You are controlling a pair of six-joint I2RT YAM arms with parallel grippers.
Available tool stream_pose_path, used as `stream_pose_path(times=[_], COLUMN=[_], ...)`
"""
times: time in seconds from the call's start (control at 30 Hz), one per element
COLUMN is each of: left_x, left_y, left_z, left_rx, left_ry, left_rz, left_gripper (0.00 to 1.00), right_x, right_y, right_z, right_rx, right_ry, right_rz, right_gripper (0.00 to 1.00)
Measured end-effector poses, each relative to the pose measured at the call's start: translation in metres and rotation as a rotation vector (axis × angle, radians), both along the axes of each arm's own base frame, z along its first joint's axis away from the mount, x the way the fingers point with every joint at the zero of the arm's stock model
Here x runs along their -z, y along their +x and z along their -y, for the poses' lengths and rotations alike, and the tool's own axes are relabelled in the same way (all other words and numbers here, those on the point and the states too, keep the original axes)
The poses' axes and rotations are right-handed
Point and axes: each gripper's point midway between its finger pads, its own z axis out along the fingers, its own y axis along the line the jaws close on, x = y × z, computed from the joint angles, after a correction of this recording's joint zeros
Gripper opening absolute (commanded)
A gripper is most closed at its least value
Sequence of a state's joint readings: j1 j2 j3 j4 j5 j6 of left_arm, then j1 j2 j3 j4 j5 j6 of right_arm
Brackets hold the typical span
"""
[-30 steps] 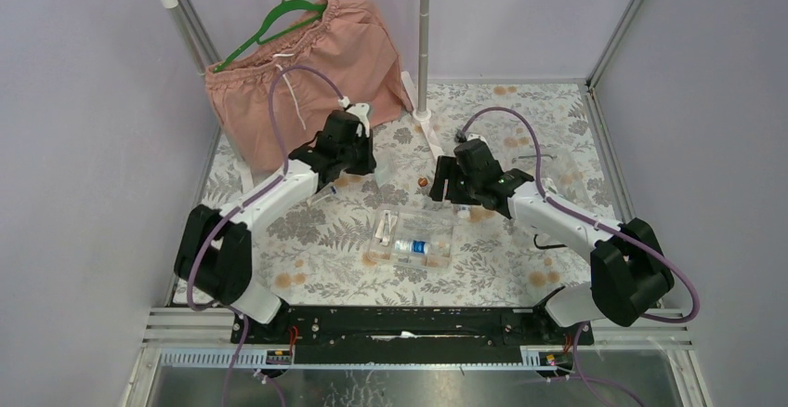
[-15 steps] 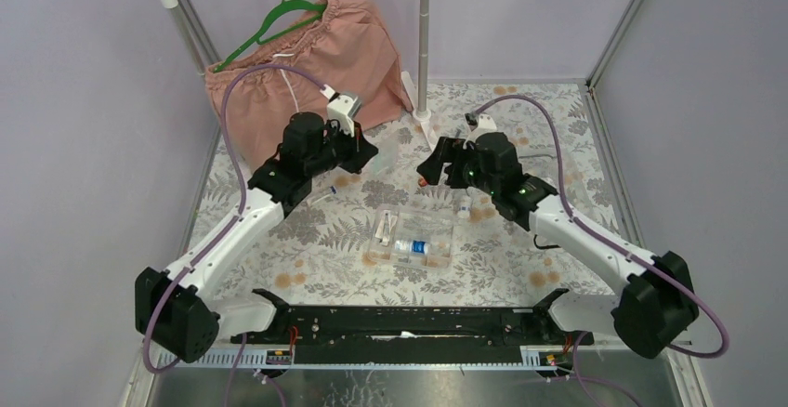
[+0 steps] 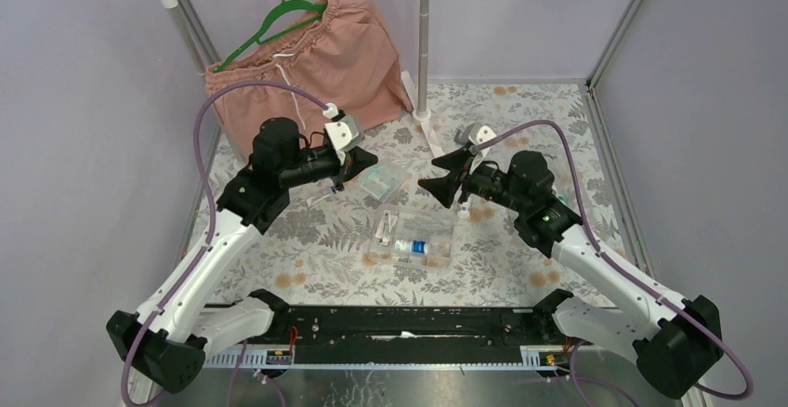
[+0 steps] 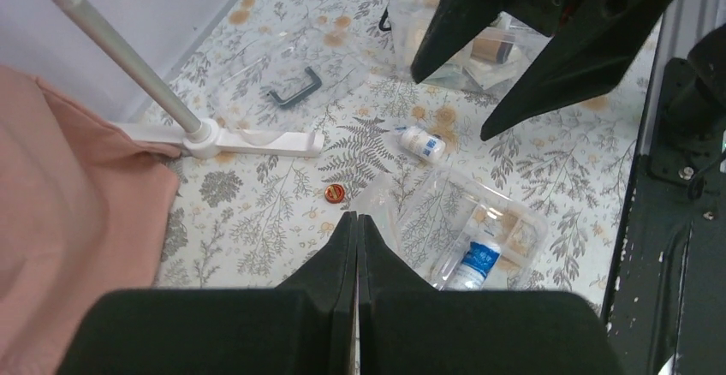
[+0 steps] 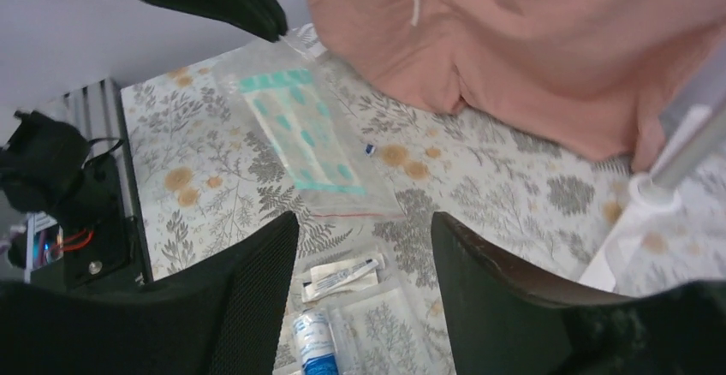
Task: Organize the medicine kit
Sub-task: Pick up the medical item at the center of the board.
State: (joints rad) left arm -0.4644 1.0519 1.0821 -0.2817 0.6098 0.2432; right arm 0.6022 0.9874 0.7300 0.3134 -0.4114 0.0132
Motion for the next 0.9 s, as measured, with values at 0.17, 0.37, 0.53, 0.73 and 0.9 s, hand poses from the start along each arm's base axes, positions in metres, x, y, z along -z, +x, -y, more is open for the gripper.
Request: stream_pose_path(times=[0.17, 0.37, 0.53, 0.73, 0.9], left_x=[-0.009, -0.015, -0.022, -0.029, -0.028], left_y=[-0.011, -0.023, -0.036, -0.049, -0.053], left_z=[-0.001, 0.001, 0.004, 0.007, 0.007], left_rx=[0.062, 0.136, 0.213, 0.285, 0.305], left_ry=[0.024, 0.05, 0.056, 0.046, 0.047], left_rz=[0.061, 0.093, 0.111, 0.121, 0.113], left_gripper=[0.0, 0.0, 0.0, 0.0, 0.0], right_x=[-0.008, -0.01, -0.004, 0.0, 0.003], right_y=[-0.014, -0.028, -0.021, -0.022, -0.027], right_z=[-0.025, -0.04, -0.055, -0.068, -0.075], right_rx=[-0.199, -0.321, -0.393, -0.472, -0.517], right_ry=[-0.063, -0.082, -0.118, -0.133, -0.131], right_rz=[0.101, 0.202, 0.228, 0.222, 0.197], right_gripper=[0.74, 0.73, 0.68, 0.52, 0.22])
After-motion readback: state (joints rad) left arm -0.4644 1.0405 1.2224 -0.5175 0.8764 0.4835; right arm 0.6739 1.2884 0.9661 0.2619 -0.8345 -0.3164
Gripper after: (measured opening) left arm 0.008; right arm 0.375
